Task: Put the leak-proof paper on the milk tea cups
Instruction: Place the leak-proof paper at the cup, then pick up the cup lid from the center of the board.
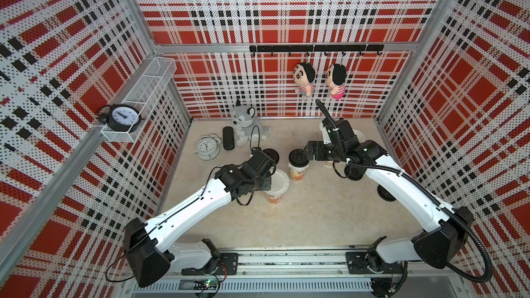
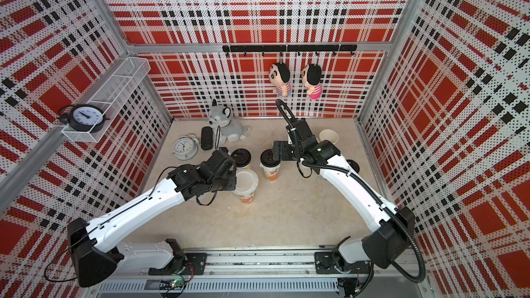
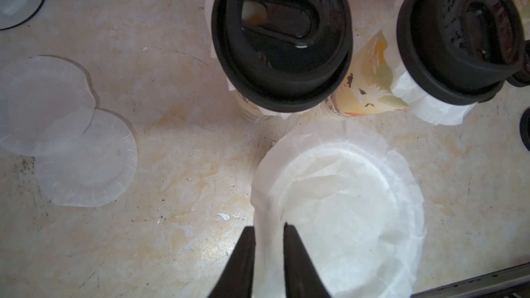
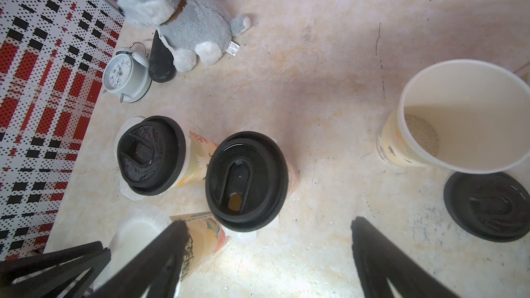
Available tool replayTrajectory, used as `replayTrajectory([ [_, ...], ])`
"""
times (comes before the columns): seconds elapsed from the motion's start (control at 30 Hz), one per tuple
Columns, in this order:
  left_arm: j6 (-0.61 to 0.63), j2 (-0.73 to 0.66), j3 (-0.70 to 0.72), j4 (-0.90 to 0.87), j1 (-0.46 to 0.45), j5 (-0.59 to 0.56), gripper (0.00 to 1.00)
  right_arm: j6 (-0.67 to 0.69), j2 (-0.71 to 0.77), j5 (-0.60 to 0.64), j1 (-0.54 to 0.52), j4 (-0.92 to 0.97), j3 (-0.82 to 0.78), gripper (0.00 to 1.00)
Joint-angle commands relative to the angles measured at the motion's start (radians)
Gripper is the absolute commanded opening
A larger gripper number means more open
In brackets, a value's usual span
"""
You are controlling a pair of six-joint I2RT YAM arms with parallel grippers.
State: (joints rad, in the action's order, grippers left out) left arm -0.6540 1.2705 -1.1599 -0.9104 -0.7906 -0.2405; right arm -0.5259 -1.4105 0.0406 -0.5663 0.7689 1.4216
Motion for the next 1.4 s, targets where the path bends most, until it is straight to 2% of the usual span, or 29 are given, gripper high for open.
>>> replayTrajectory([
  [0.0,-0.002,-0.004,-0.004,-0.007,0.007,-0.015,0.25,-0.008,0.021,-0.002,0.009,-0.013,-0.012,0.92],
  [0.2,-0.001,-0.005,-0.009,-0.010,0.010,-0.016,0.33,-0.008,0.021,-0.001,0.009,-0.014,-0.017,0.93],
  [0.37,0.004,-0.007,-0.023,-0.010,0.011,-0.019,0.46,-0.017,0.022,0.021,0.014,0.000,-0.021,0.96],
  [0.5,0.013,-0.019,-0.063,-0.008,0.020,-0.024,0.55,-0.020,0.045,0.033,0.063,0.033,-0.031,0.97],
  [0.6,0.034,-0.038,-0.103,0.016,0.040,-0.028,0.58,-0.017,0.085,0.039,0.154,0.073,-0.044,0.98],
  [0.77,0.084,-0.078,-0.127,0.129,0.146,0.025,0.63,0.029,0.128,-0.019,0.398,0.104,-0.086,0.98],
  [0.9,0.116,-0.082,-0.110,0.227,0.232,0.106,0.66,0.073,0.093,-0.077,0.593,0.103,-0.124,0.98],
  [1.0,0.143,-0.064,-0.100,0.270,0.263,0.138,0.69,0.094,0.035,-0.091,0.698,0.088,-0.136,0.99],
  [1.2,0.189,-0.007,-0.097,0.312,0.298,0.155,0.73,0.133,-0.154,-0.116,0.835,0.049,-0.096,1.00],
  [1.37,0.207,0.025,-0.093,0.348,0.314,0.176,0.73,0.167,-0.338,-0.108,0.879,0.051,-0.004,1.00],
])
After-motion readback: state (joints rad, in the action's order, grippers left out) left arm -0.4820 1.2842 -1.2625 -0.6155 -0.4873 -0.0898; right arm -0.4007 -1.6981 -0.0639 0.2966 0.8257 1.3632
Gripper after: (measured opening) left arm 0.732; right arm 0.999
